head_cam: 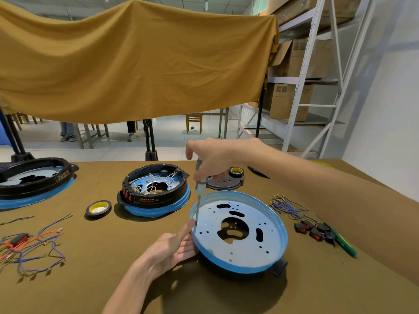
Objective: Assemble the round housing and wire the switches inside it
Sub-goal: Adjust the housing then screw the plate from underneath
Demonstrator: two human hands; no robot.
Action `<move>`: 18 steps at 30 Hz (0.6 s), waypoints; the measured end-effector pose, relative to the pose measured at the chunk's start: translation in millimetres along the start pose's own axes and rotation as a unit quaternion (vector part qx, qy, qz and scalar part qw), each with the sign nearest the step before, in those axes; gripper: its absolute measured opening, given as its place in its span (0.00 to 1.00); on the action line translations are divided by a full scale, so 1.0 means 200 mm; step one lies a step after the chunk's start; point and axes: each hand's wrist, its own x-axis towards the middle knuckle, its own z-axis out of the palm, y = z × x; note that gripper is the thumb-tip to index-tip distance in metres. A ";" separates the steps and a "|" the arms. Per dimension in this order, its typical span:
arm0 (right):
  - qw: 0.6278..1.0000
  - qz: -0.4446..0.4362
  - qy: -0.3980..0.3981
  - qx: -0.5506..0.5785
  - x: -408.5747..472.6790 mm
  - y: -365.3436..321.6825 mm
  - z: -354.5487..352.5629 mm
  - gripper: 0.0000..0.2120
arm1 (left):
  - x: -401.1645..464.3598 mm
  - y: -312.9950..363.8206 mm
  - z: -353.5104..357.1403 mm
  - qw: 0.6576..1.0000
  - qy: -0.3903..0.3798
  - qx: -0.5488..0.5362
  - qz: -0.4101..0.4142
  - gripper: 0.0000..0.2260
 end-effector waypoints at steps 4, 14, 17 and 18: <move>1.000 0.001 0.008 -0.009 0.00 0.00 0.01 0.25 | 0.00 0.00 0.00 1.000 0.004 0.004 0.002 0.41; 0.999 -0.020 0.000 0.034 -0.01 0.02 0.02 0.25 | -0.02 0.01 0.01 1.000 0.009 0.011 0.005 0.42; 0.998 -0.016 0.050 -0.032 0.00 0.02 0.05 0.21 | -0.03 0.01 0.01 1.000 0.000 0.015 0.006 0.40; 0.999 -0.015 0.042 -0.022 0.00 0.03 0.05 0.23 | -0.03 0.01 0.01 1.000 0.000 0.016 0.007 0.40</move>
